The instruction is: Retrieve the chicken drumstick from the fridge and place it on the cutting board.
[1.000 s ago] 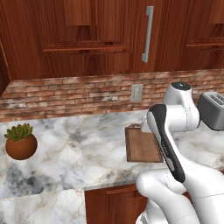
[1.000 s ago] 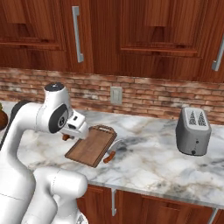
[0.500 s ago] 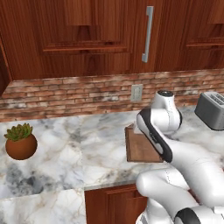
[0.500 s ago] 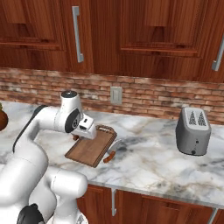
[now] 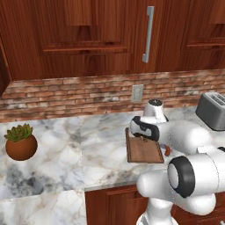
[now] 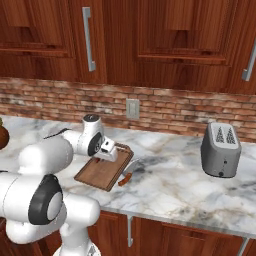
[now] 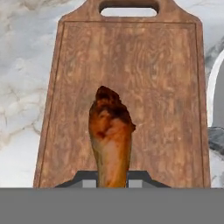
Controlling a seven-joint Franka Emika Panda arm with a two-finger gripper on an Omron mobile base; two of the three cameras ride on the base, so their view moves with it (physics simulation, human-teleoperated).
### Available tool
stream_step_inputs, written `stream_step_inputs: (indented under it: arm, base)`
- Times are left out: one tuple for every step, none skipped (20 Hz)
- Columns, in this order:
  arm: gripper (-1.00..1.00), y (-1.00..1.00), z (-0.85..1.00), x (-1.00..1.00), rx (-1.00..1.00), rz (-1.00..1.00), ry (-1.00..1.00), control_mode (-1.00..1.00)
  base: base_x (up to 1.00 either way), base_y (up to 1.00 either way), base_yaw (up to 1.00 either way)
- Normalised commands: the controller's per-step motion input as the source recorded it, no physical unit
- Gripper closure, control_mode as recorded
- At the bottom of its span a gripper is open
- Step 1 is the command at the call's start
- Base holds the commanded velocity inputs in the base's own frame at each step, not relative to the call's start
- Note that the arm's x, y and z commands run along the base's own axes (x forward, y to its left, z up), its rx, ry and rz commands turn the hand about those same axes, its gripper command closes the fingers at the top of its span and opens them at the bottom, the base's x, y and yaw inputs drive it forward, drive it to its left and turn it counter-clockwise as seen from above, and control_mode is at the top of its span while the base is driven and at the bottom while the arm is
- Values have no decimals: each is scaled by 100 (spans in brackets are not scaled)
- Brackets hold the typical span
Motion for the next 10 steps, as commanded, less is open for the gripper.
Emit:
stream_step_inputs:
  arm:
    - [100,-31,-91,36,0,0,8,-100]
    - [100,-37,-94,26,0,0,9,-100]
    - [100,-32,-76,5,0,0,1,-100]
    - [100,-25,-49,0,0,0,0,-100]
    - [100,-25,-38,1,0,0,0,-100]
    - [100,-17,-28,4,0,0,0,-100]
    - [100,-2,-16,4,0,0,0,-100]
    - [100,0,-17,11,0,0,0,-100]
    - [100,0,-16,16,0,0,0,-100]
    - [-100,0,-14,18,0,0,0,-100]
  base:
    - [0,0,0]
    - [0,0,0]
    - [0,0,0]
    - [0,0,0]
    - [0,0,0]
    - [0,0,0]
    - [0,0,0]
    - [0,0,0]
    - [0,0,0]
    - [0,0,0]
